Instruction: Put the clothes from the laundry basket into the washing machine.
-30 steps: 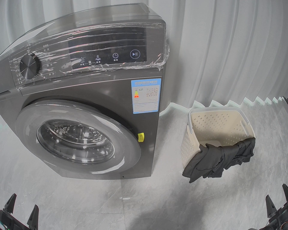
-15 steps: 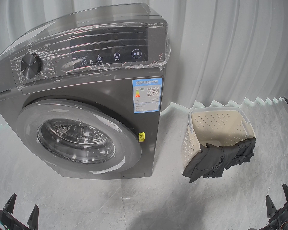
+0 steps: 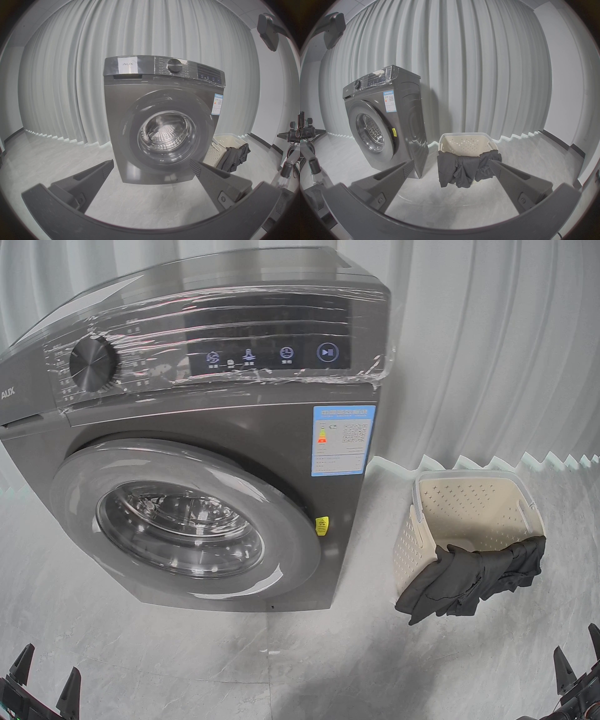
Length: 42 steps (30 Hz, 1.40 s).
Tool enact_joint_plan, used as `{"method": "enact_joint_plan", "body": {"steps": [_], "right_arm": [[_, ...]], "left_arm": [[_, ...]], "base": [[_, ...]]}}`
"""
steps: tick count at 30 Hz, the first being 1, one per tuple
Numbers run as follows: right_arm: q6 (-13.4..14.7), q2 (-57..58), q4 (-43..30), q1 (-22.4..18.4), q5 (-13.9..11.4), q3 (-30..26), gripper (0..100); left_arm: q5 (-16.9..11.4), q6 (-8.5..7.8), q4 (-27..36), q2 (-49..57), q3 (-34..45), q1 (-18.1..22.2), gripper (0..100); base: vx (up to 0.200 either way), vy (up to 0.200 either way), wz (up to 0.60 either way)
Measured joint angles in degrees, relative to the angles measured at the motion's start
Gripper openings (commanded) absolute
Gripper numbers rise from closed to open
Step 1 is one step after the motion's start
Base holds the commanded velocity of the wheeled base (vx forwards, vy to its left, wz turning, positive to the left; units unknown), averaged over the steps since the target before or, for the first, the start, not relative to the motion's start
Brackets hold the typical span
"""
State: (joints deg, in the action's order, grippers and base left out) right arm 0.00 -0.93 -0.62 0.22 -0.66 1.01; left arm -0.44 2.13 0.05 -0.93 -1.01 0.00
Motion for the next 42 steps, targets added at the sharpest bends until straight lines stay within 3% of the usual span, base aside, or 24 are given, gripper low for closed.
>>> {"method": "enact_joint_plan", "body": {"steps": [23, 42], "right_arm": [[0.0, 0.0, 0.0, 0.0, 0.0, 0.0, 100], [0.0, 0.0, 0.0, 0.0, 0.0, 0.0, 100]], "left_arm": [[0.0, -0.04, 0.0, 0.0, 0.0, 0.0, 100], [0.0, -0.04, 0.0, 0.0, 0.0, 0.0, 100]], "base": [[0.000, 0.183, 0.00], [0.000, 0.000, 0.00]]}}
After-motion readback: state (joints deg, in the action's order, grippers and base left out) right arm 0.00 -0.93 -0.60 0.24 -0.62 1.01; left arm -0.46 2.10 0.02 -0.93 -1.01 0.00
